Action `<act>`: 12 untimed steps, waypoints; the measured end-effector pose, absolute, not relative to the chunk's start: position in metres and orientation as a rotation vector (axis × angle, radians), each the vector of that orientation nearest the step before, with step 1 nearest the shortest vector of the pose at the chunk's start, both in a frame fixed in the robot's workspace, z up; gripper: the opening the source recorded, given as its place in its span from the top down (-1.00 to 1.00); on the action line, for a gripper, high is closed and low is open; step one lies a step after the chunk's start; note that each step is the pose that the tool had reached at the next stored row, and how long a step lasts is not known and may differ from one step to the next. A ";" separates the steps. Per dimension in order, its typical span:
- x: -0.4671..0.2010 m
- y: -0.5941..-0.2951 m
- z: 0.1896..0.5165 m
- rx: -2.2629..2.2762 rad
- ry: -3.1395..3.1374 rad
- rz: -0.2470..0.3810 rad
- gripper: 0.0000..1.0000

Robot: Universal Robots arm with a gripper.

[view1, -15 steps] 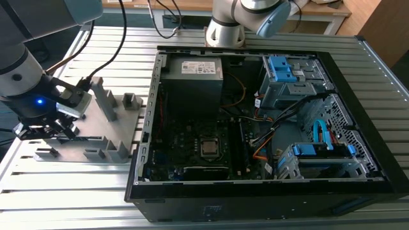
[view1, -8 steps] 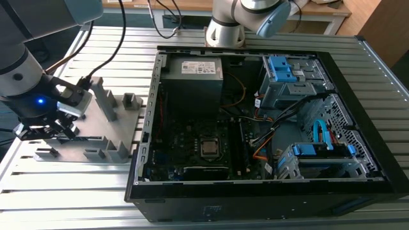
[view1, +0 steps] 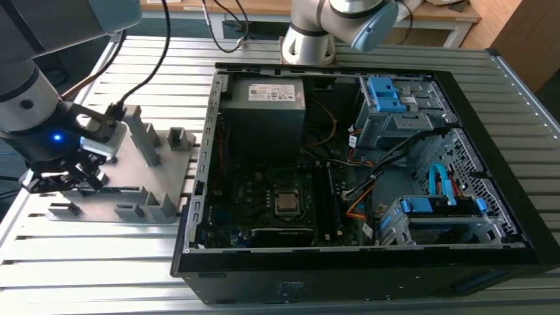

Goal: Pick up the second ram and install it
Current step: 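Pick up the second ram and move it above second insertion slot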

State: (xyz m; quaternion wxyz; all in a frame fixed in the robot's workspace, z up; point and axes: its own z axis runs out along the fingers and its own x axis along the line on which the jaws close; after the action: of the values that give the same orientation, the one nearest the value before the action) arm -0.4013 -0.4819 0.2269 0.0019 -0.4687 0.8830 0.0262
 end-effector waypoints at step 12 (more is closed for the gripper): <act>-0.401 -0.482 0.227 -1.579 2.712 0.085 0.80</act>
State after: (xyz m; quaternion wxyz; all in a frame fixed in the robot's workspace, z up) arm -0.4013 -0.4819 0.2269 0.0013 -0.5030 0.8639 0.0271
